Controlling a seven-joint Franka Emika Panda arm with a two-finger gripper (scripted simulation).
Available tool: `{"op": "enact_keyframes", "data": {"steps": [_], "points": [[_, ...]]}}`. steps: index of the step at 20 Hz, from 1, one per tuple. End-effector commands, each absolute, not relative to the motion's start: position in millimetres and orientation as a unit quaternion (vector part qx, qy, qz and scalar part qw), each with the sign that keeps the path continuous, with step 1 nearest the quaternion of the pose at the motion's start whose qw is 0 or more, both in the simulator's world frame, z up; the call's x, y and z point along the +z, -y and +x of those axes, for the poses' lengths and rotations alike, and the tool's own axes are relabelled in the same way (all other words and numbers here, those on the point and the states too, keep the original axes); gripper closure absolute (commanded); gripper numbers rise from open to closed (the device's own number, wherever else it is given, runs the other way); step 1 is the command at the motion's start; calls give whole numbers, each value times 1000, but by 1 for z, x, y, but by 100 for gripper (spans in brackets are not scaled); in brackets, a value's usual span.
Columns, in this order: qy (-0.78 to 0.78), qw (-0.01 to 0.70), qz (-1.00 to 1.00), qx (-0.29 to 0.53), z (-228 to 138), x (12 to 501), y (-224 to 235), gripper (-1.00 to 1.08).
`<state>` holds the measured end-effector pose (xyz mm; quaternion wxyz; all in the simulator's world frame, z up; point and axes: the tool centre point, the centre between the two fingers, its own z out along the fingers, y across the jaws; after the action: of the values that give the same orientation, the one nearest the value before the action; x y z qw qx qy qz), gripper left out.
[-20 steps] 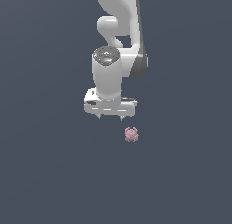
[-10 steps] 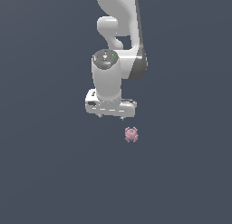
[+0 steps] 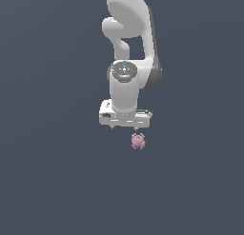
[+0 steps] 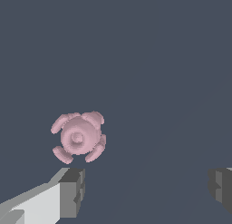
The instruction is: Pick up the object and move it to a goal position.
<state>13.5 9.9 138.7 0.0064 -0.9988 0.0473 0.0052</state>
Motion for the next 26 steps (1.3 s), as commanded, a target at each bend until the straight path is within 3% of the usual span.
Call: {"op": "enact_keyframes", "data": {"steps": [1,10,18,26], "points": [[-35,4,-999,4,18,126,-29,-92],[-5,0,-1000,0,26,92,-77,-92],[-4,0,-1000,1,26,84,-79,-92],[-3,0,-1000,0,25,46,-80,-92]]}}
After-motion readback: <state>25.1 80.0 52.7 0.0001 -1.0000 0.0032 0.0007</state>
